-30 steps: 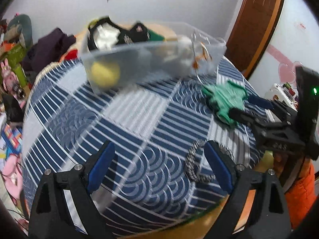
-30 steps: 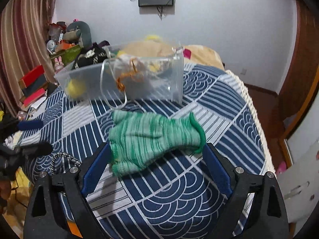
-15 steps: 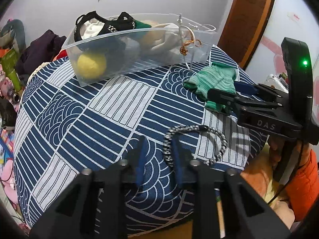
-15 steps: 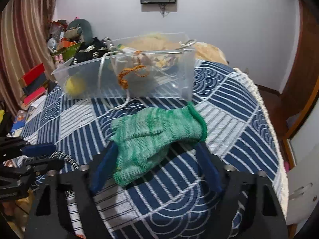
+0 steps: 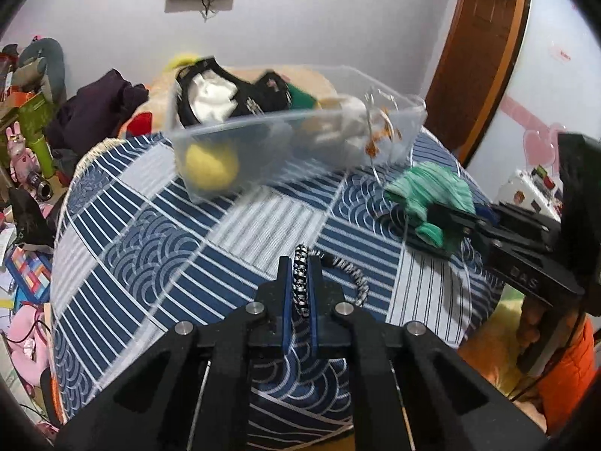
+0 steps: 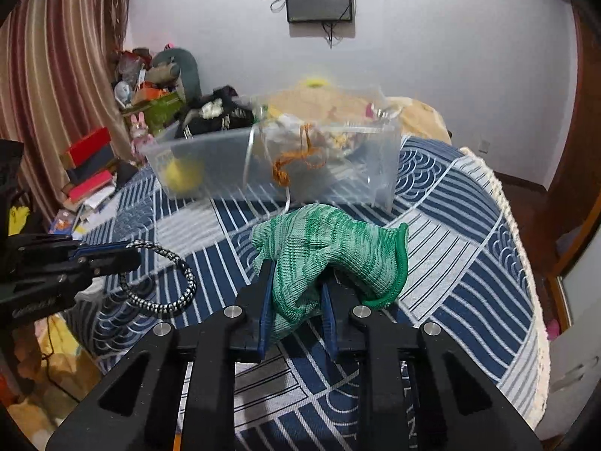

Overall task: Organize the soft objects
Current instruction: 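Drop the bracelet into the clear box with the left tool while the right tool drops the glove in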

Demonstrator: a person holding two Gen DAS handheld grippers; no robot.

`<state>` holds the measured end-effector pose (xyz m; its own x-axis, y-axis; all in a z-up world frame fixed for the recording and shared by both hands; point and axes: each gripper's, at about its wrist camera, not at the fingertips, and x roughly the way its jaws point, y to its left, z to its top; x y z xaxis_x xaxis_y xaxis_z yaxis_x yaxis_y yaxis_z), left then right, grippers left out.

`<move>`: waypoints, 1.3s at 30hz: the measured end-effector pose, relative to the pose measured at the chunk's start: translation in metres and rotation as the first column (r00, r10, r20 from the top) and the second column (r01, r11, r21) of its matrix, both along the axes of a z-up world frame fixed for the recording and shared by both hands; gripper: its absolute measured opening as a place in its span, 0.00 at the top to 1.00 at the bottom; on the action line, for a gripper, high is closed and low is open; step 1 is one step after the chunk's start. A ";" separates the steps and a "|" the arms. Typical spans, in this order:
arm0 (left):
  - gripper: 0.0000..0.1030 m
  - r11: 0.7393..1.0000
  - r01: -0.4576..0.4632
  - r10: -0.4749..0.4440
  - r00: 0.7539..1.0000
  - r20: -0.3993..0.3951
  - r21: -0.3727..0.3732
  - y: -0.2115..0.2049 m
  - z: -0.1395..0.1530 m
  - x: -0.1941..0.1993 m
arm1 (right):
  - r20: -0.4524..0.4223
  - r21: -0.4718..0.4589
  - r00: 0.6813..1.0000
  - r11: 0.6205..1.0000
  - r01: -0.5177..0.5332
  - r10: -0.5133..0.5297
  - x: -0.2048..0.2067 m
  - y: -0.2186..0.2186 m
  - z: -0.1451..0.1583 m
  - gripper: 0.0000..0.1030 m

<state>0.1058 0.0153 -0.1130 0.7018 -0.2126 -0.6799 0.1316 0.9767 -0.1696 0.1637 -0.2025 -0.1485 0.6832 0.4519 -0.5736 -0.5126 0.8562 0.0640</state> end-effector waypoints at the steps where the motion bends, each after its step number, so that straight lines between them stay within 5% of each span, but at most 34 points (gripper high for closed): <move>1: 0.94 1.000 -0.007 0.007 1.000 0.012 -0.001 0.003 0.004 0.000 | 0.010 0.008 1.000 1.000 0.004 -0.004 -0.001 -0.002 0.004 0.80; 11: 0.93 0.999 -0.040 0.041 0.994 0.099 -0.007 0.019 0.034 0.011 | 0.099 0.065 0.995 0.998 0.009 -0.015 -0.002 -0.002 0.036 0.80; 14: 0.91 0.999 -0.025 0.026 0.998 0.053 -0.021 0.023 0.027 0.015 | 0.102 0.075 0.995 0.997 0.003 -0.010 0.000 -0.002 0.039 0.80; 18: 0.70 1.000 -0.021 0.021 0.999 -0.033 0.000 0.021 0.001 0.019 | 0.089 0.072 0.996 0.997 -0.008 0.001 0.001 0.001 0.036 0.80; 22: 0.65 1.000 -0.011 0.009 0.994 -0.113 -0.017 0.020 -0.025 0.019 | 0.073 0.070 0.997 0.997 -0.011 0.006 0.002 0.001 0.032 0.80; 24: 0.66 1.000 -0.010 0.007 0.993 -0.119 -0.022 0.020 -0.033 0.019 | 0.069 0.069 0.998 0.998 -0.011 0.006 0.004 0.001 0.032 0.80; 27: 0.93 1.000 0.000 -0.002 0.995 -0.098 -0.024 0.018 -0.032 0.018 | 0.065 0.068 0.998 0.998 -0.009 0.004 0.004 0.001 0.031 0.80; 39: 0.94 1.000 -0.024 0.025 0.995 0.094 -0.011 0.028 0.029 0.016 | 0.116 0.082 0.993 0.997 -0.008 -0.002 0.013 0.005 0.049 0.80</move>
